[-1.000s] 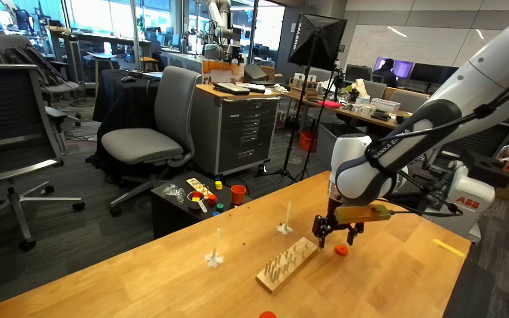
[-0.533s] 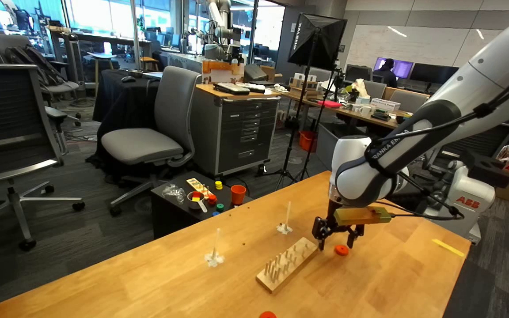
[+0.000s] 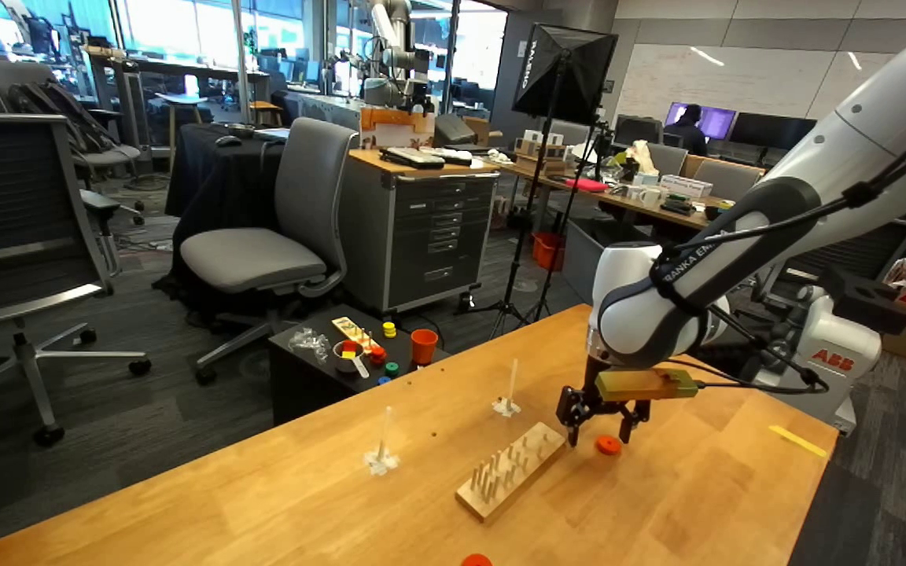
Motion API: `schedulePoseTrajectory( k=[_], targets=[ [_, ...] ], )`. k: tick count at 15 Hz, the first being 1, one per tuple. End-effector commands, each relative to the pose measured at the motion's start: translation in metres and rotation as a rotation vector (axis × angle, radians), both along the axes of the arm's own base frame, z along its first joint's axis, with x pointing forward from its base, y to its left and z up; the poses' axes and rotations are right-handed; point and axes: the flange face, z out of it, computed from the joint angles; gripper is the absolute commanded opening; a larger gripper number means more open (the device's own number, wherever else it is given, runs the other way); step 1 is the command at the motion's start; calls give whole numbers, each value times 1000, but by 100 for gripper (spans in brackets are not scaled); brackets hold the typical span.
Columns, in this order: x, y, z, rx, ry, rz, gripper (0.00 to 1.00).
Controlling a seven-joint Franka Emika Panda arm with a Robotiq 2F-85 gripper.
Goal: Pick up the orange ring on the right and place it on the wooden stand
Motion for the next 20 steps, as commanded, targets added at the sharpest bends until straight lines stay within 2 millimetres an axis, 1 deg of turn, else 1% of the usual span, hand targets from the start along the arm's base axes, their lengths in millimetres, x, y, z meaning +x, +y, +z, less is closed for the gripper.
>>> schedulePoseTrajectory(
  k=[1,5,6,7,12,13,14,15,16,17,19,20],
  targets=[
    [-9,-1,10,25,5,-15,100],
    [-18,-3,11,28,23,-20,100],
    [-20,-4,11,30,29,-21,75],
    [-22,-5,12,29,33,-21,75],
    [-27,-7,19,28,37,-28,33],
    [-27,-8,19,27,38,-27,40],
    [-28,-8,19,24,41,-26,20],
    [-29,-9,18,23,44,-30,16],
    [-29,-10,17,25,47,-33,55],
    [-29,-10,17,24,48,-35,68],
    [-30,-12,17,22,51,-38,81],
    [-30,-13,16,21,53,-39,90]
  ],
)
